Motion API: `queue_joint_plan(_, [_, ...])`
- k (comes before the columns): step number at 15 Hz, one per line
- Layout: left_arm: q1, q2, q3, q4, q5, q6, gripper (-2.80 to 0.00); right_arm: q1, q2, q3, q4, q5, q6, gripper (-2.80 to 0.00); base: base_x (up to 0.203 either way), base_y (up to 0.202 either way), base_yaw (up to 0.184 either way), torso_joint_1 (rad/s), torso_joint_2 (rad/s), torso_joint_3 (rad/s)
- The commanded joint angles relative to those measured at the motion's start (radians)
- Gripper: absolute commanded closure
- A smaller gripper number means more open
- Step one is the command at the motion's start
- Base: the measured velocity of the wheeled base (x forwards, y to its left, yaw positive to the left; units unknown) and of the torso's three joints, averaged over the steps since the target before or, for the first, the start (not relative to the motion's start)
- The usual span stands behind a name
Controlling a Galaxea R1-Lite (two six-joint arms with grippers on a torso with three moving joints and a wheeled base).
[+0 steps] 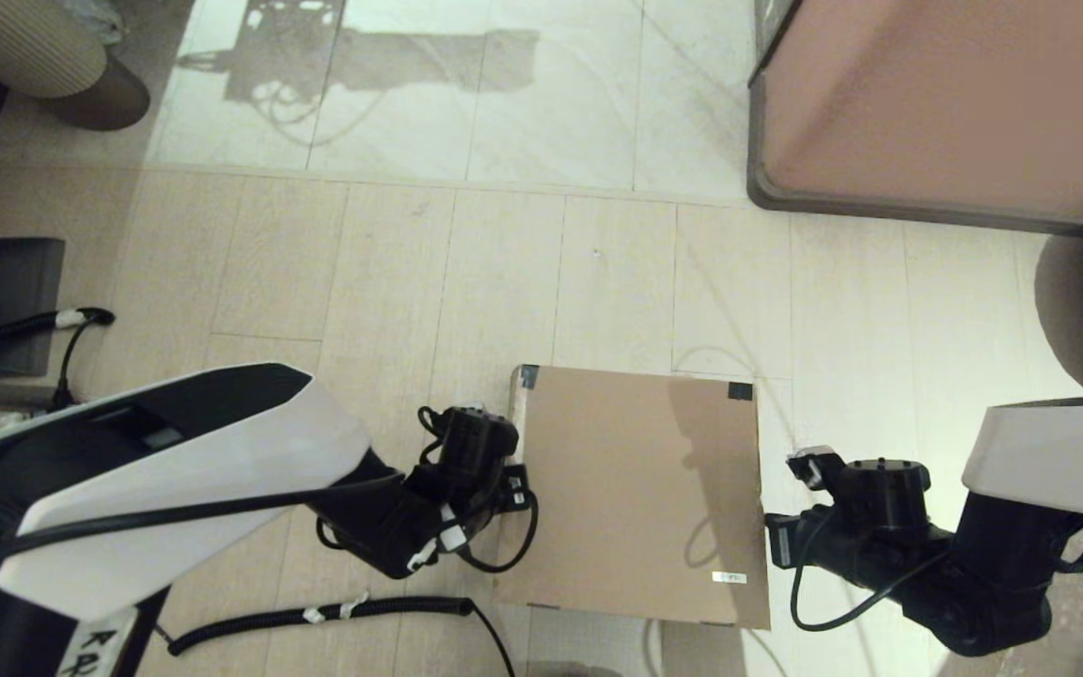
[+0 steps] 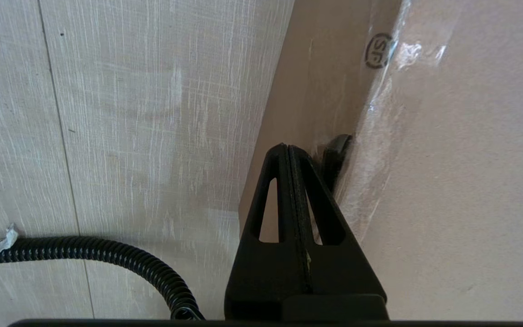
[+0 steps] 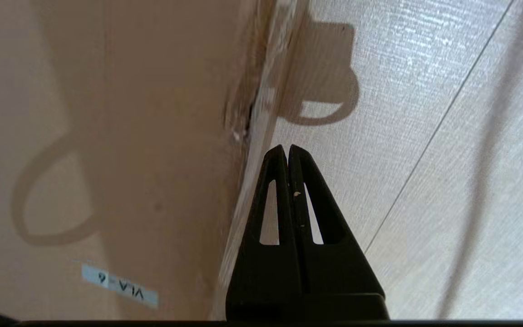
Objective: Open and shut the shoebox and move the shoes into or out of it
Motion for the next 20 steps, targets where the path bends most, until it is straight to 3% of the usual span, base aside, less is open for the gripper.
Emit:
queue_joint_plan(1, [-0.001, 0.010, -0.004, -0.004, 0.001, -0.001, 0.00, 0.014, 0.019, -0.032, -0.005, -0.005, 0.000, 0.00, 0.000, 0.000, 0.000, 0.000, 0.00, 0.000])
queue_joint_plan(9, [0.005, 0.063, -0.223, 0.021, 0.009, 0.002, 0.00, 0.036, 0.023, -0.275, 0.139, -0.034, 0.001, 0.00, 0.000, 0.000, 0.000, 0.000, 0.00, 0.000])
queue_joint_plan(14, [0.028, 0.041, -0.414, 0.169, 0.031, 0.005, 0.00, 0.034, 0.015, -0.463, 0.232, -0.062, 0.010, 0.00, 0.000, 0.000, 0.000, 0.000, 0.00, 0.000])
queue_joint_plan(17, [0.048, -0.005, -0.415, 0.222, 0.057, 0.006, 0.00, 0.034, 0.014, -0.564, 0.273, -0.065, 0.030, 0.00, 0.000, 0.000, 0.000, 0.000, 0.00, 0.000])
queue_joint_plan(20, [0.065, -0.085, -0.349, 0.230, 0.090, 0.010, 0.00, 0.004, -0.056, -0.544, 0.284, -0.086, 0.036, 0.00, 0.000, 0.000, 0.000, 0.000, 0.00, 0.000])
